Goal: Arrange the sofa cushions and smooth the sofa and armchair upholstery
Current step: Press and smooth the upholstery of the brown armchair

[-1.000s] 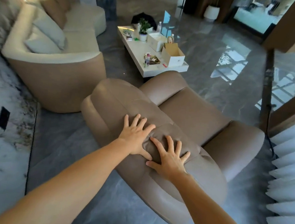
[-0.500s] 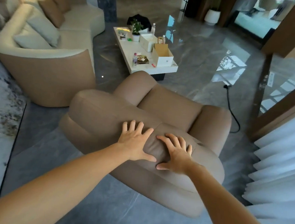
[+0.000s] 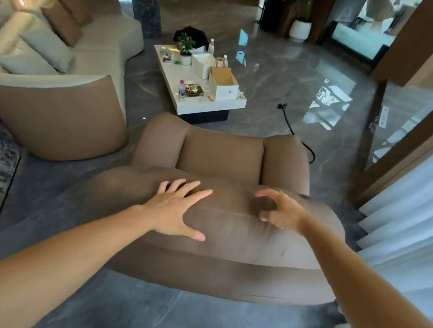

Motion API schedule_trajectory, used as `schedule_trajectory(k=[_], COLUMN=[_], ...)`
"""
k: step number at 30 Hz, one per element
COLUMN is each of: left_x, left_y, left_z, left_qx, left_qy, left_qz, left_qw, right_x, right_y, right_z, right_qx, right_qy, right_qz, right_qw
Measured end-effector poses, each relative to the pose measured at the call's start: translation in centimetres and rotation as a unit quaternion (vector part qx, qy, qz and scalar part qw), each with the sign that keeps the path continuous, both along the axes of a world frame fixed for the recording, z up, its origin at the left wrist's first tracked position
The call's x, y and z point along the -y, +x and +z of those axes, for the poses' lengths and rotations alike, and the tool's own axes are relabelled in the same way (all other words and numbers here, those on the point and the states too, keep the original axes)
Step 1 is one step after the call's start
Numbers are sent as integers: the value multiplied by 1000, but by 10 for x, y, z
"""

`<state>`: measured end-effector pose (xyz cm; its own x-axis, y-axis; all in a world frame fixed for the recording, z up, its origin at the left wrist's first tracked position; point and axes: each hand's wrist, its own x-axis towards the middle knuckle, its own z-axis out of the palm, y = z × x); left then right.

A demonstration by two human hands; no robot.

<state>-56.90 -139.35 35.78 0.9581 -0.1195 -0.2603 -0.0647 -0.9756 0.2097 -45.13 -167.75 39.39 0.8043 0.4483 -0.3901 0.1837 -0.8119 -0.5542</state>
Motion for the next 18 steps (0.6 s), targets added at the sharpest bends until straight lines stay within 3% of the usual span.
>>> schedule_trajectory(k=[2,6,11,18], left_x=[28,80,139,204], left_y=[0,-1,7,32], left_z=[-6,-17,-21,-13], left_qx=[2,18,38,18], left_qy=[1,7,12,1], left_qz=[15,54,99,145], left_qw=[1000,998,994,989], right_x=[5,27,74,122], right_y=[5,8,31,28], right_z=[-10,-38,-44,-47], right_qx=[58,148,181,181], right_qy=[28,-8,-17,-98], right_qz=[-17,35,96,166], right_qw=[998,988,979,964])
